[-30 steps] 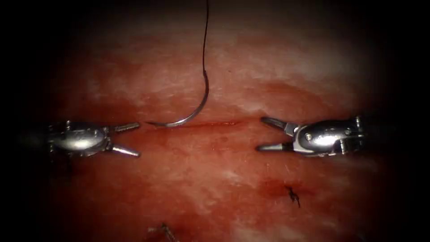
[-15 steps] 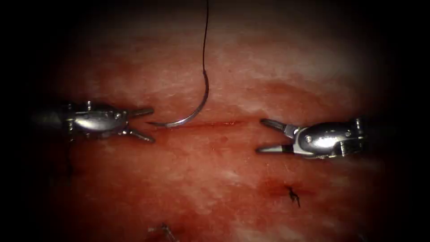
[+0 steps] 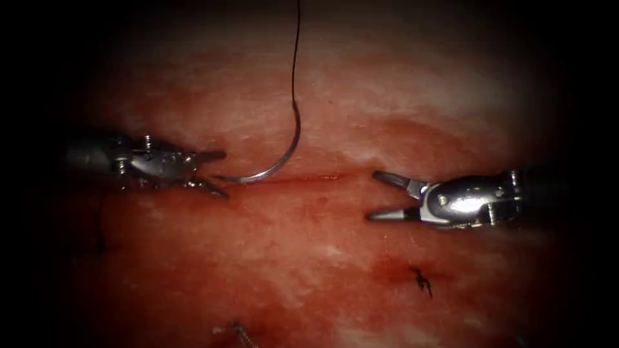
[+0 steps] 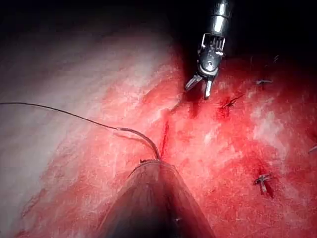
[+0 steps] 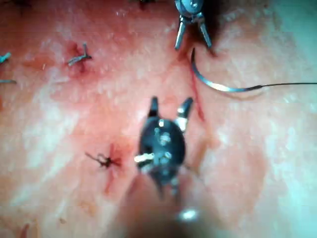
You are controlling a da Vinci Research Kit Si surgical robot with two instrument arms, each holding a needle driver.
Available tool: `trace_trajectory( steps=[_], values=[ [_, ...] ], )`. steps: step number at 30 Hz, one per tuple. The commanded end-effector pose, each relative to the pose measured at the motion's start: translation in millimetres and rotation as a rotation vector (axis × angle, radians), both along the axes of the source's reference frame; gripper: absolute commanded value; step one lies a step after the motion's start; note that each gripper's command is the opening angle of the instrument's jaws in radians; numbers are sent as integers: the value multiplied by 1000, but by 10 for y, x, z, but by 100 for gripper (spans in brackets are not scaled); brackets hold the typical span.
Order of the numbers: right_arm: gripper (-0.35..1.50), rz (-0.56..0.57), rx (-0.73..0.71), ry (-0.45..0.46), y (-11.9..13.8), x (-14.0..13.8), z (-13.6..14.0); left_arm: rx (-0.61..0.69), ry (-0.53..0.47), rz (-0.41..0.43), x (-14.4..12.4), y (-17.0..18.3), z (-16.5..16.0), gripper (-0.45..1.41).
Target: Wound Closure
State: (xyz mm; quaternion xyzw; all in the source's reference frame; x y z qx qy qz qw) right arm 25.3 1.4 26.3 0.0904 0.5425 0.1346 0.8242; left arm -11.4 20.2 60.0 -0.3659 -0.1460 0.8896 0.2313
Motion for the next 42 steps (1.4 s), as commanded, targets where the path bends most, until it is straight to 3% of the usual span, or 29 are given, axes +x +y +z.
trace_trajectory(
  steps=[1, 9, 14, 16, 19, 20, 28, 30, 36, 42],
  values=[
    [57, -2, 2, 0, -7, 3, 5, 3, 1, 3, -6, -5, 7, 50],
    [57, -1, 2, 0, -8, 5, 4, -1, 13, 16, -7, -5, 27, 48],
    [57, 0, 2, -1, -8, 7, 4, -3, 32, 32, -6, -6, 44, 36],
    [57, 0, 2, 0, -8, 7, 4, -3, 33, 35, -6, -8, 47, 23],
    [57, 0, 2, -1, -8, 7, 4, 5, 19, 43, -5, -8, 47, -38],
    [57, 0, 2, -1, -8, 8, 4, 8, 14, 46, -5, -9, 46, -45],
    [56, 12, 30, 0, -9, 12, 3, 1, -8, 68, -2, -12, 23, -45],
    [39, 42, 93, -6, -10, 14, 4, -14, -16, 71, -2, -15, 15, -45],
    [25, 188, 315, 0, -5, 31, 10, -135, -23, 107, -8, -29, -5, -45],
    [46, 270, 475, 67, 13, 49, 13, -272, -10, 113, -6, -40, -20, -45]
  ],
)
